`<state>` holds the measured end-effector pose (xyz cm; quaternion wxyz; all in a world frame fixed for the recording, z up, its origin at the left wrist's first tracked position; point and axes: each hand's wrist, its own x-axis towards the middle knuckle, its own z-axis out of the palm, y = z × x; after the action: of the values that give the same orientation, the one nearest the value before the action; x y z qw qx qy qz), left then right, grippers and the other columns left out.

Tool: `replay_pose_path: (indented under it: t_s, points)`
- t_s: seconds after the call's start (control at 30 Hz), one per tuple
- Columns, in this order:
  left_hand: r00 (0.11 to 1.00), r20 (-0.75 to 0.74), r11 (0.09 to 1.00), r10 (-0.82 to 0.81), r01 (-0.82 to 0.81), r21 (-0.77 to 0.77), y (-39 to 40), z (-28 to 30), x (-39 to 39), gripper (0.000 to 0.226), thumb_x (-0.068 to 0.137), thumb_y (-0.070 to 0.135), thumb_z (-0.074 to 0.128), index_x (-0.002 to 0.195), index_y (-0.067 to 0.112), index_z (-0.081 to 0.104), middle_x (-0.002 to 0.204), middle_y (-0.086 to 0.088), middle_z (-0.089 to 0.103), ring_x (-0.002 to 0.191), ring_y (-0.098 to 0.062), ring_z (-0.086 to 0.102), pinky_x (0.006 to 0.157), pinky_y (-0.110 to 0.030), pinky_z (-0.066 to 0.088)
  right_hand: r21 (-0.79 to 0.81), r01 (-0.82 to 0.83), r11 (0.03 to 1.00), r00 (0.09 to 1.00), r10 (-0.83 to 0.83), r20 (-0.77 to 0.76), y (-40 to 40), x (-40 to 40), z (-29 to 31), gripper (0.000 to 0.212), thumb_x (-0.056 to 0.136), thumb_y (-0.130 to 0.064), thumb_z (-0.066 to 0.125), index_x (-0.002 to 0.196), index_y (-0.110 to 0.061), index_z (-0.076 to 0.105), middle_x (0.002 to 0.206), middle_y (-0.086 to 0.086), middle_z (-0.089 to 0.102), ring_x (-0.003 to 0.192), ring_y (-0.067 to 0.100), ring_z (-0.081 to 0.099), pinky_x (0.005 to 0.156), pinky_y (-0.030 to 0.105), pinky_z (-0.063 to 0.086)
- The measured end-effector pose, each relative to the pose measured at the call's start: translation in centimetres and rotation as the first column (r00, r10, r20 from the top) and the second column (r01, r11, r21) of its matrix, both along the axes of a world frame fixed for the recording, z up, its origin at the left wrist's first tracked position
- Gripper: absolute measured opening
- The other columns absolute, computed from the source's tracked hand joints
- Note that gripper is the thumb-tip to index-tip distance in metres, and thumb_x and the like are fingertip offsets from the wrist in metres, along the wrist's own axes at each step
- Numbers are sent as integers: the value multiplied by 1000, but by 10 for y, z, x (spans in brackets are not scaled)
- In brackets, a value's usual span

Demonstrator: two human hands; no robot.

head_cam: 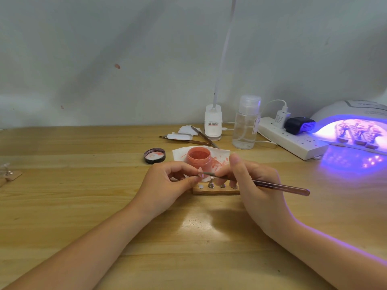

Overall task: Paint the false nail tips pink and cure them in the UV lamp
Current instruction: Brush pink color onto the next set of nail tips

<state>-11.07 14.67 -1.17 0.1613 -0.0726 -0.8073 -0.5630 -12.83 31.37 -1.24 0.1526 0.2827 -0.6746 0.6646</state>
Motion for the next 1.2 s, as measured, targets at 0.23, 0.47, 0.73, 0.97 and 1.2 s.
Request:
replay_pose_path:
  t_s: [0.23,0.47,0.73,0.97,1.2]
  points:
    - [1000,-1,999,17,-17,38,-1,-1,-1,25,73,16,73,62,38,72,57,17,62,51,4,47,49,-7,35,-109,6,994,999,0,49,2,2,0,47,89,-29,42,51,-15,66,47,-4,62,44,8,56,53,13,44]
    - [1000,-2,1000,-19,19,-10,0,2,3,31,77,15,70,69,45,71,76,9,72,60,-4,54,55,-13,43,-63,56,996,998,-57,-17,3,0,0,40,91,-28,40,61,-18,66,55,-4,63,54,2,55,56,11,40]
    - [999,26,999,-28,29,-31,1,0,2,26,80,11,68,77,37,71,86,1,73,89,-27,63,80,-35,49,26,6,1000,999,-5,-38,0,-2,-2,38,89,-32,45,70,-11,70,63,-3,67,60,4,61,58,11,42]
    - [998,51,999,-48,48,5,1,-1,2,33,80,7,67,71,39,69,78,22,70,83,-3,63,76,-18,49,-105,34,994,999,-32,20,3,-1,-2,46,90,-29,40,56,-12,66,49,-3,61,46,3,54,52,10,40]
    - [998,35,998,-61,61,-6,0,-4,-1,30,79,4,67,73,33,70,74,19,71,74,-1,61,67,-16,48,-89,25,996,997,-18,80,1,0,-1,52,90,-41,45,53,-13,67,48,2,61,45,6,56,52,12,43]
